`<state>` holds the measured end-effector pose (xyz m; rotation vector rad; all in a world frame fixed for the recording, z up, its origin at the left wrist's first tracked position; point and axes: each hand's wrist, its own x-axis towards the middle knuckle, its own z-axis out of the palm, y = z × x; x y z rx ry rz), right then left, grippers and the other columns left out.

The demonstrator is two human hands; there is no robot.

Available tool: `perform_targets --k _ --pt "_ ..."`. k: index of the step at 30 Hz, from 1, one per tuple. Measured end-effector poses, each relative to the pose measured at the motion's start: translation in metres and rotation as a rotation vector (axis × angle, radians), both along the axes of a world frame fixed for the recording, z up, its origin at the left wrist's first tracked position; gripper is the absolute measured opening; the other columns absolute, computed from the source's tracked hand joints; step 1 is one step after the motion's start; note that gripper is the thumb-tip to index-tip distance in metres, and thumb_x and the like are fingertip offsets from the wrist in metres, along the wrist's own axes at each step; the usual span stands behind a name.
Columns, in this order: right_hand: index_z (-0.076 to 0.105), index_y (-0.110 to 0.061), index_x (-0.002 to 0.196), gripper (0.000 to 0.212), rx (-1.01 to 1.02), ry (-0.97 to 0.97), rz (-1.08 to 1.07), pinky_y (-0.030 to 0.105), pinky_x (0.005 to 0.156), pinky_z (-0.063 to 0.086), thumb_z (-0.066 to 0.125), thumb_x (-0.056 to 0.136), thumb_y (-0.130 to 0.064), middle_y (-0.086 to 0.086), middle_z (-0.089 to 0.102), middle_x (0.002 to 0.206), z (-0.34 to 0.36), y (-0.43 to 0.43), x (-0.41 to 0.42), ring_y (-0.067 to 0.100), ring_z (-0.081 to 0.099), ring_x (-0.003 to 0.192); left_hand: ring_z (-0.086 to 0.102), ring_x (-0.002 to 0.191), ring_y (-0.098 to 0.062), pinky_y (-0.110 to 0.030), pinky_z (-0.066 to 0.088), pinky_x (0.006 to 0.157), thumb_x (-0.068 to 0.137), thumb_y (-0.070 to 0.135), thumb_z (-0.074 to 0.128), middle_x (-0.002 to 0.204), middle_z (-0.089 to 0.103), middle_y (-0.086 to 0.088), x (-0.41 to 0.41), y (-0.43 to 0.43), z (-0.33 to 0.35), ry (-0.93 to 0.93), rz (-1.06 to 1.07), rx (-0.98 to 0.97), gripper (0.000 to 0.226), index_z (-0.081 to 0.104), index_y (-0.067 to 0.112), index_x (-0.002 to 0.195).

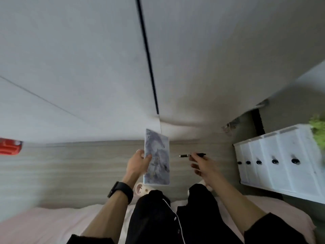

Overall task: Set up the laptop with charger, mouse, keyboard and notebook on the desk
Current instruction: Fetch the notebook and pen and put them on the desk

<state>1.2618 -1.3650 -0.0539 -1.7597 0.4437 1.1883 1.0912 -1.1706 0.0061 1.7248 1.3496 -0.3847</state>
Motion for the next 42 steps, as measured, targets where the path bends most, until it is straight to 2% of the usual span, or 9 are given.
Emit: perform_targets --k 3,7,12,18,22,27,30,35,42 --pt "0.072 -0.016 0.095 0.025 0.027 -0.003 0.149 0.024 0.053 0.043 0.071 0.09 -0.041 -0.001 0.076 0.1 0.011 0.077 -0.073 0.012 0.063 0.072 0.066 0.094 -0.025 -0.035 0.053 0.083 0.095 0.04 0.056 0.11 0.068 -0.006 -0.101 0.05 0.004 -0.022 0.206 0.0 0.045 0.054 0.011 0.129" --pt "0.071 -0.013 0.103 0.03 0.13 0.042 0.405 0.023 0.049 0.041 0.071 0.089 -0.041 0.002 0.078 0.1 0.038 0.179 -0.167 0.013 0.063 0.066 0.063 0.105 -0.032 -0.034 0.045 0.082 0.094 0.035 0.058 0.101 0.064 -0.005 -0.232 0.103 0.024 0.014 0.492 0.101 0.036 0.057 0.012 0.121" --pt "0.07 -0.005 0.1 0.024 0.27 0.046 0.754 0.025 0.054 0.038 0.071 0.091 -0.027 0.005 0.075 0.087 0.099 0.3 -0.278 0.013 0.062 0.059 0.057 0.084 -0.023 -0.031 0.041 0.073 0.095 0.035 0.056 0.097 0.065 -0.003 -0.372 0.145 0.053 -0.009 0.878 0.212 0.03 0.058 0.012 0.114" --pt "0.075 -0.009 0.095 0.015 0.426 -0.006 1.089 0.024 0.051 0.036 0.073 0.09 -0.023 0.002 0.076 0.086 0.151 0.423 -0.41 0.015 0.063 0.061 0.069 0.082 -0.027 -0.044 0.057 0.075 0.089 0.041 0.063 0.087 0.072 -0.003 -0.5 0.172 0.081 -0.204 1.35 0.312 0.024 0.061 0.018 0.097" --pt "0.074 -0.009 0.091 0.017 0.49 -0.001 1.197 0.025 0.053 0.036 0.07 0.092 -0.026 0.001 0.075 0.083 0.159 0.483 -0.481 0.013 0.063 0.061 0.072 0.08 -0.034 -0.056 0.059 0.072 0.081 0.043 0.066 0.087 0.073 -0.013 -0.557 0.188 0.086 -0.324 1.537 0.353 0.031 0.062 0.014 0.091" --pt "0.069 -0.011 0.092 0.026 0.506 -0.001 1.349 0.027 0.056 0.041 0.065 0.095 -0.036 0.001 0.073 0.078 0.146 0.577 -0.579 0.016 0.066 0.067 0.072 0.079 -0.035 -0.059 0.058 0.073 0.074 0.047 0.065 0.086 0.073 -0.015 -0.637 0.236 0.083 -0.338 1.668 0.373 0.043 0.062 0.008 0.093" --pt "0.064 -0.012 0.091 0.03 0.44 0.002 1.42 0.03 0.056 0.042 0.057 0.099 -0.039 0.005 0.071 0.082 0.133 0.633 -0.634 0.02 0.066 0.071 0.072 0.078 -0.031 -0.05 0.06 0.073 0.083 0.035 0.066 0.087 0.073 -0.015 -0.674 0.263 0.091 -0.315 1.804 0.356 0.028 0.061 0.009 0.092" --pt "0.058 -0.009 0.091 0.029 0.37 0.033 1.589 0.029 0.054 0.039 0.052 0.102 -0.035 0.01 0.067 0.087 0.121 0.698 -0.726 0.022 0.064 0.069 0.07 0.072 -0.021 -0.029 0.054 0.058 0.094 0.024 0.062 0.088 0.07 -0.009 -0.743 0.29 0.101 -0.25 2.031 0.354 0.012 0.06 0.011 0.093" --pt "0.07 -0.01 0.083 0.023 0.43 0.055 1.843 0.024 0.05 0.036 0.069 0.093 -0.031 0.001 0.054 0.07 0.133 0.764 -0.87 0.013 0.05 0.056 0.073 0.078 -0.028 -0.047 0.059 0.075 0.092 0.032 0.064 0.091 0.072 -0.012 -0.831 0.318 0.09 -0.215 2.249 0.355 0.02 0.06 0.013 0.096"
